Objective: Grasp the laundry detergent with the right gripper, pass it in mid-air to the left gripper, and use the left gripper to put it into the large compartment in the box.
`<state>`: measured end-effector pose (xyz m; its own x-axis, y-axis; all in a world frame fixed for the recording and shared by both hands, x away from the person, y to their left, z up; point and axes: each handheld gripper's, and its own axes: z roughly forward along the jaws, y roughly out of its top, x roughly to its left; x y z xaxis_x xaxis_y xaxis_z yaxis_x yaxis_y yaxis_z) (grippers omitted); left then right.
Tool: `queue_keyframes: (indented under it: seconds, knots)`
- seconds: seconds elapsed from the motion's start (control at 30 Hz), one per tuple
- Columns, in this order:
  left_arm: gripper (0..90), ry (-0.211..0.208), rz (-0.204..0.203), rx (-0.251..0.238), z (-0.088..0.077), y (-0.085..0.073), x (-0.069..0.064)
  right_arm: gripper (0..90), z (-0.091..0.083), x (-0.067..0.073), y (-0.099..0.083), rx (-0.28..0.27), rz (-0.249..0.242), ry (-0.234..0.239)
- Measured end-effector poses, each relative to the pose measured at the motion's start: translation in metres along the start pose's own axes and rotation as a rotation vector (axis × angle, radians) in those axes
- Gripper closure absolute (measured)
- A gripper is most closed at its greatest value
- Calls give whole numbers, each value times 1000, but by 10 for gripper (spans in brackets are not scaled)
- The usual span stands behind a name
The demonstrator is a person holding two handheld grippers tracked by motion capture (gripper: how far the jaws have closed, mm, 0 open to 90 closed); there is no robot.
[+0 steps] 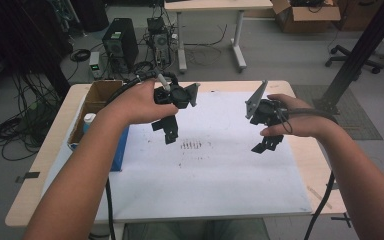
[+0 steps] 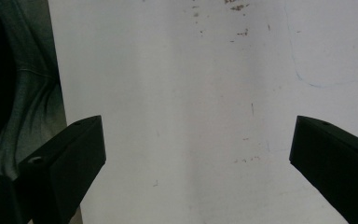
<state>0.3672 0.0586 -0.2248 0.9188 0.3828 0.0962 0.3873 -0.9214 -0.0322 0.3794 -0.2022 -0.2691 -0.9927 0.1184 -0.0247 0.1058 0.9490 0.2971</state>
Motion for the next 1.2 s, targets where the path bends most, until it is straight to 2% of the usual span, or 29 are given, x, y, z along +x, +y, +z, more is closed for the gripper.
queue_keyframes:
  seconds: [0.07,0.3,0.33,0.4,0.5,0.73,1.2]
  knots:
    - [50,-25,34,3,3,-1,-1,37,0,1,2,7,-8,10]
    - [50,-61,115,-9,7,-2,0,36,4,0,7,27,-25,25]
    - [50,-66,111,-10,8,-2,0,37,5,0,8,29,-27,27]
    - [51,-62,127,-9,9,-2,1,36,6,-2,8,31,-27,28]
    - [50,-76,144,-10,10,-2,2,36,6,-3,8,33,-28,32]
    - [50,-81,166,-2,13,-3,3,36,7,-4,8,35,-27,37]
    - [49,-85,166,-9,15,-1,1,35,5,-5,7,30,-29,33]
